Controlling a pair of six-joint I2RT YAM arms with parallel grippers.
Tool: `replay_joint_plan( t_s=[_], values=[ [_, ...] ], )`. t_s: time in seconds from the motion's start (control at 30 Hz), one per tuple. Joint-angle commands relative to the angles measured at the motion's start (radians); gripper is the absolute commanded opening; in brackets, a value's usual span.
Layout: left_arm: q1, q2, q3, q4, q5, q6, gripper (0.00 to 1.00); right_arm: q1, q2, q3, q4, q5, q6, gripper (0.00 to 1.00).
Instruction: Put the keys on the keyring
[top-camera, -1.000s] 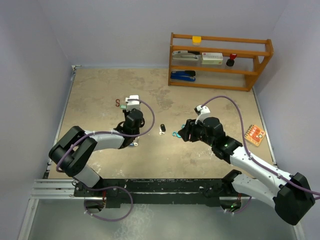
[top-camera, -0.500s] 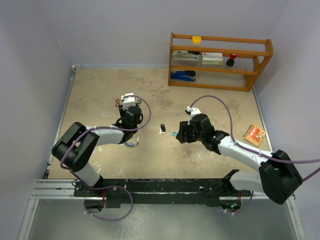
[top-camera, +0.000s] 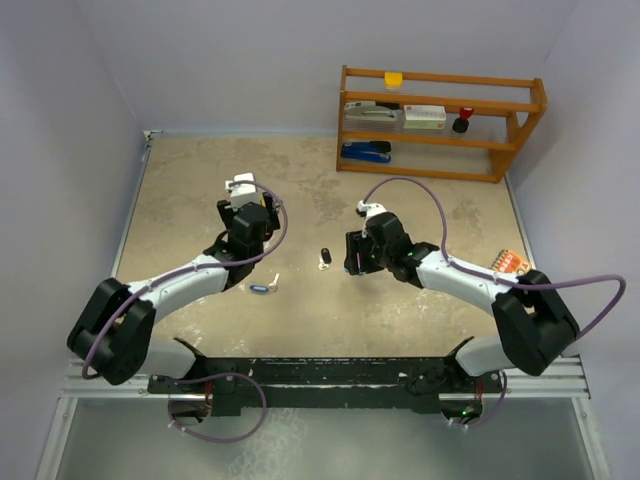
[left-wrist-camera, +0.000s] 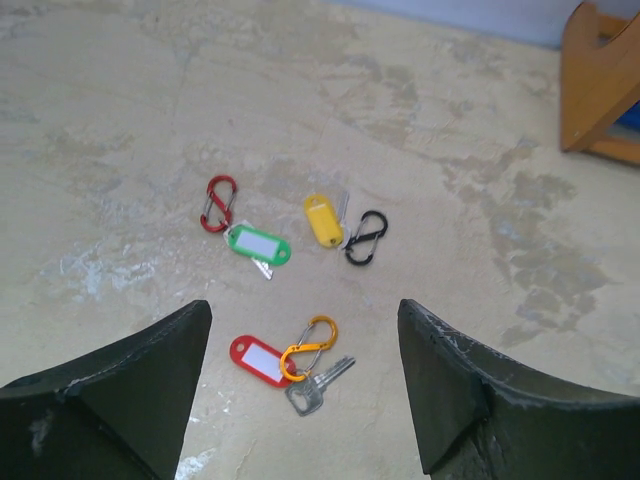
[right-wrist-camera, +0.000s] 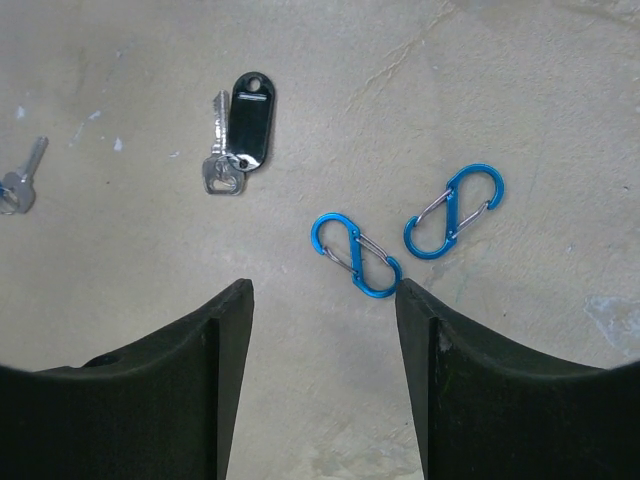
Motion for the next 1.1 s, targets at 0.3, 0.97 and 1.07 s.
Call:
replay_joint_plan(
  t_s=[0.3,0.97,1.07],
  values=[
    [0.008,-0.185,0.065,-0.107,0.063,-0.011,0.72,0.011,0.099,0.085,-0.07,0.1,0.037,0.63],
    [0.007,-0.215,0.054,-0.106,0.08,0.0,0.72,0.008,0.253,0.247,-0.216,0.268,0.303,0.64],
    [0.007,-0.221,0.054,-0.112,0.08,0.004,0.72,0.007,0.256,0.246,-0.224,0.292,0.311,0.64]
  ],
)
